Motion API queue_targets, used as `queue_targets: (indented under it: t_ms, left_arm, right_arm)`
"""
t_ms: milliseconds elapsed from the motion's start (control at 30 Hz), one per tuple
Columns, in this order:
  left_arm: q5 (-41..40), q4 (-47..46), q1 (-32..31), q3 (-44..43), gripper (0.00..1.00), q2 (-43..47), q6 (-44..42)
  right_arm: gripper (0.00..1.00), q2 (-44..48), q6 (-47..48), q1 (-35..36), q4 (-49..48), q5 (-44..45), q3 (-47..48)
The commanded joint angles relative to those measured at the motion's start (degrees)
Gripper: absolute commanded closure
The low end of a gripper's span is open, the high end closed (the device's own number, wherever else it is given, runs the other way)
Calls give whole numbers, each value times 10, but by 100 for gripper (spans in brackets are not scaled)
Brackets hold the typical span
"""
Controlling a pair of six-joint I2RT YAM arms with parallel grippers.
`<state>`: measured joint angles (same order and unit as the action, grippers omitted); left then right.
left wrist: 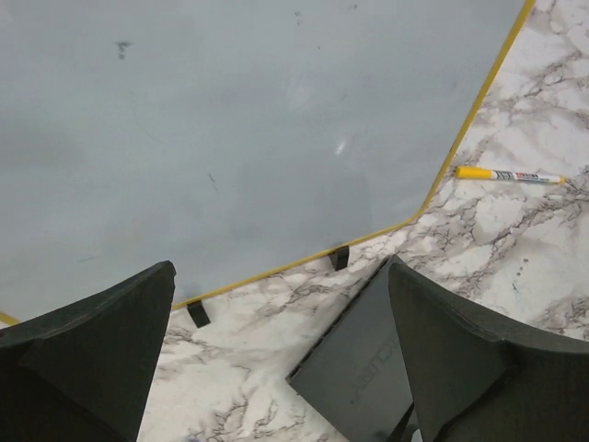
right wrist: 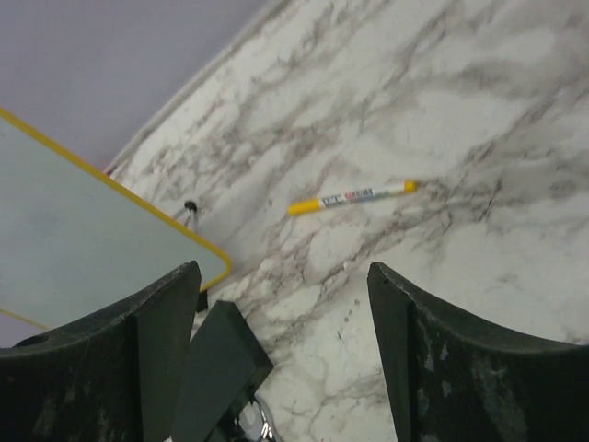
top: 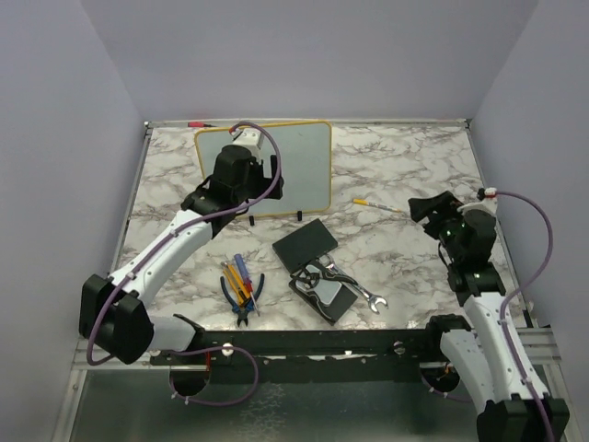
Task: Write a sentence on the whiteboard
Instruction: Move the whiteboard to the whiteboard stand.
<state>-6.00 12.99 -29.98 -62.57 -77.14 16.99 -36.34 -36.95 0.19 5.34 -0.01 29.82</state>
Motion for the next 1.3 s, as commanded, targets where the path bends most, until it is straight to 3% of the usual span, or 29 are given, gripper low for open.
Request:
queue_targets:
  t_ms: [0, 133, 267, 700, 1267]
  left_arm:
    - [-1, 54, 13, -7, 2, 43, -90]
    - [-32, 44, 14, 31, 2, 51, -105]
    - [-14, 35, 11, 58, 2, 66, -96]
    - [-59, 34, -27, 65, 2, 65, -108]
    - [-70, 35, -57, 67, 1, 66, -116]
  right_arm:
    - [26, -99, -135, -2, -39, -115, -43]
    - [27, -181, -146, 11, -29, -87, -15]
    - [27, -240, -169, 15, -77, -63, -11]
    - [35, -440, -203, 22, -181, 5, 49]
    - [35, -583, -211, 23, -212, 39, 115]
